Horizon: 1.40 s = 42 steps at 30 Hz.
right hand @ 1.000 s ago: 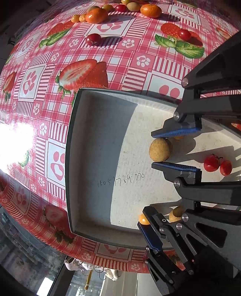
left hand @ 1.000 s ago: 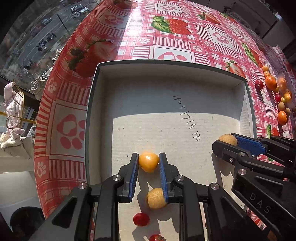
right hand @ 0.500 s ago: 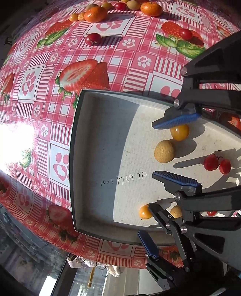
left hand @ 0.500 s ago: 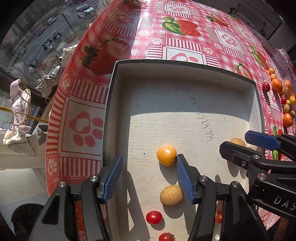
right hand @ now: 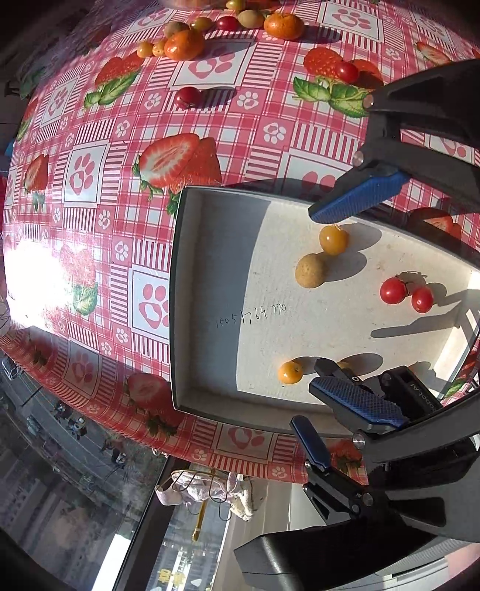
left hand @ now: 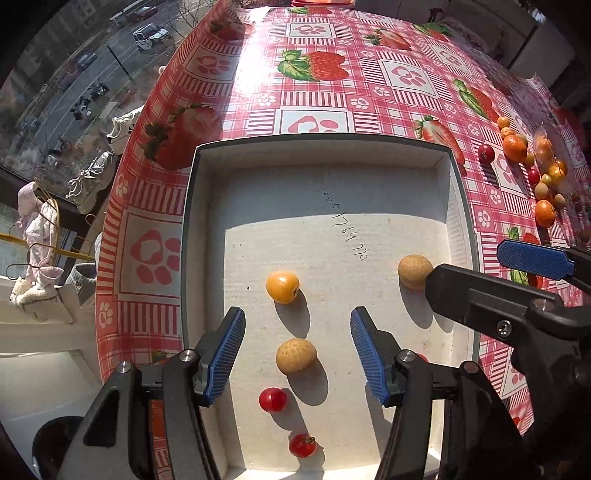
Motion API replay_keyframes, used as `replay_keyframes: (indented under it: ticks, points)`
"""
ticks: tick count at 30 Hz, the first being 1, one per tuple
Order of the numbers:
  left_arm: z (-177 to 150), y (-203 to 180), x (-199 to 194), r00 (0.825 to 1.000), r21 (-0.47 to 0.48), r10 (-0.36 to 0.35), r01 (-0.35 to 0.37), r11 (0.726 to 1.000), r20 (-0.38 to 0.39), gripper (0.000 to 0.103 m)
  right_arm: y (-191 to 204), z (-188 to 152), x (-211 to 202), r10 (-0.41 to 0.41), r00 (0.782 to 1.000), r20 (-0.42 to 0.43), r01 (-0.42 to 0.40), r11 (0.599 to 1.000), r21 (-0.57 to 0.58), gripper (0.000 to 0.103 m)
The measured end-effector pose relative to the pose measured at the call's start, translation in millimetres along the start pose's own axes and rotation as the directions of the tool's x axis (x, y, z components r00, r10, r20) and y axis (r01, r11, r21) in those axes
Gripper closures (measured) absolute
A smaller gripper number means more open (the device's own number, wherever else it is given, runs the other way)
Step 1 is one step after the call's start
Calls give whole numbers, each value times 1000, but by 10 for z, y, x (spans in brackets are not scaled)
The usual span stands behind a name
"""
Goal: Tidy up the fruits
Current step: 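Move both open tools back toward the fruits on the tablecloth, then grasp an orange mandarin with the right tool while the left grasps a red tomato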
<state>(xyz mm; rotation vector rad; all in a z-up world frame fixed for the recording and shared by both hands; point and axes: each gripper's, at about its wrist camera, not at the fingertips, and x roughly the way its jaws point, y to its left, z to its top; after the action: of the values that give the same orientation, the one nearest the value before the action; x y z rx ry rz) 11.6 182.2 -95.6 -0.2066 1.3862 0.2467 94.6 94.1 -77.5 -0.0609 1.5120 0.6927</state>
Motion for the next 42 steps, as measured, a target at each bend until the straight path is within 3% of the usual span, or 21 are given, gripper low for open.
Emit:
replay_keyframes:
  ticks: [10,20,25,32,38,42]
  points:
    - [-32,-692,-168,999,125,-37,36,992,2,42,-734,-446,-292,-64,998,19,60,986,156,16]
    - [44,-1422,-266,997,241,-78,73,968,10,42,-1757,-821,-551,-153,988,2,143,930,338,16]
    - [94,-1747,-197,996,270,-90,88,959,-4,42,-2072,-929,-619,-178,984,-1,165,911,379,16]
    - [175,-2072,-77,994,265,-110,105,958,3,42,-2327,-821,-689,-172,985,24,148,903,404,16]
    - [262,-2275,84,992,251,-128,122,960,6,42,-2399,-557,-627,-158,986,43,132,922,365,16]
    - [317,-2348,197,993,230,-122,118,966,5,42,-2446,-380,-556,-142,989,48,117,932,344,25]
